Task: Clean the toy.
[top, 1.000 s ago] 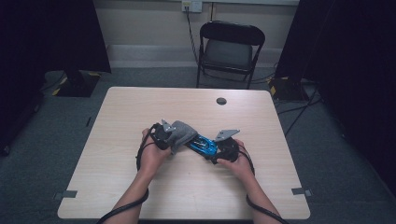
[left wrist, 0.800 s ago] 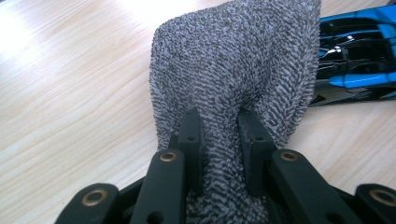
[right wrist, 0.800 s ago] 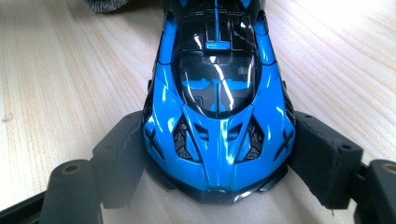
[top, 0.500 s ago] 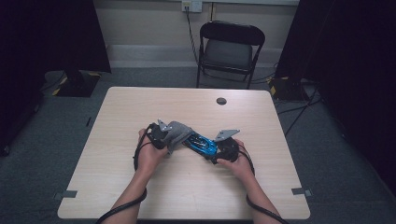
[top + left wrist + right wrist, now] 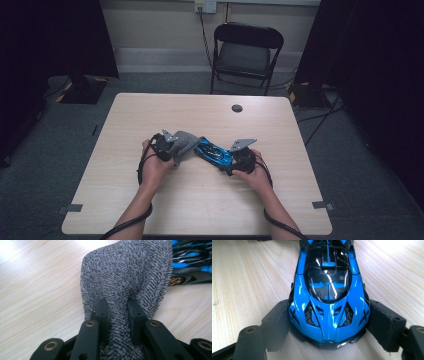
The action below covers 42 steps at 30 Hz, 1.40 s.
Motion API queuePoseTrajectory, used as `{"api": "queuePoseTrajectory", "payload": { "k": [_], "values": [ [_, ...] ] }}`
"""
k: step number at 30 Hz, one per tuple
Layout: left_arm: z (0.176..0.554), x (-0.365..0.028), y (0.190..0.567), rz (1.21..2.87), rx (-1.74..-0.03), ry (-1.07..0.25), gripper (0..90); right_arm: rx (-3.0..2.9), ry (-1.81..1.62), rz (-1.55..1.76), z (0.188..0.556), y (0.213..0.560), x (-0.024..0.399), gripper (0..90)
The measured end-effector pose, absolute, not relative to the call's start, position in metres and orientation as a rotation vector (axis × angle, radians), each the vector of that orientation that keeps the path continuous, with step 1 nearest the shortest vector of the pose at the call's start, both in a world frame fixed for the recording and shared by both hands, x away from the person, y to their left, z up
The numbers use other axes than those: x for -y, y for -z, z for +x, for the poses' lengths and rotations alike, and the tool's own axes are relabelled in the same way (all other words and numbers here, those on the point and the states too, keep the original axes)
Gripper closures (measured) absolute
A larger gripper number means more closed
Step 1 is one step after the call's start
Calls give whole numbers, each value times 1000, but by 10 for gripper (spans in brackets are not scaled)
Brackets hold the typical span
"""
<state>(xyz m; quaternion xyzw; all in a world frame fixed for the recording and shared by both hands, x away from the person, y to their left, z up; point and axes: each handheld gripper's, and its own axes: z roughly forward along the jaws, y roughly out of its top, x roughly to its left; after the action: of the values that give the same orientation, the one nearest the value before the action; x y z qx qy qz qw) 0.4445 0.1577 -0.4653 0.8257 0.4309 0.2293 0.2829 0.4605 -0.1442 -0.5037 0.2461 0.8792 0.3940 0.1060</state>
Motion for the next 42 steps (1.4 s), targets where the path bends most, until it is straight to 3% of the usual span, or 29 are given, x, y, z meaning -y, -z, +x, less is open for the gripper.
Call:
{"api": "queuePoseTrajectory", "payload": {
  "k": [15,23,31,42],
  "values": [
    [434,-187,464,2196,-1194,-635,744,-2589,-1159,734,460,504,144,238],
    [423,-187,464,2201,-1154,-625,743,-2575,-1151,762,459,503,142,225],
    [413,-192,463,2180,-1130,-623,741,-2558,-1158,816,458,500,149,147],
    [409,-189,463,2173,-1108,-603,741,-2572,-1183,758,455,480,139,150]
  ]
}}
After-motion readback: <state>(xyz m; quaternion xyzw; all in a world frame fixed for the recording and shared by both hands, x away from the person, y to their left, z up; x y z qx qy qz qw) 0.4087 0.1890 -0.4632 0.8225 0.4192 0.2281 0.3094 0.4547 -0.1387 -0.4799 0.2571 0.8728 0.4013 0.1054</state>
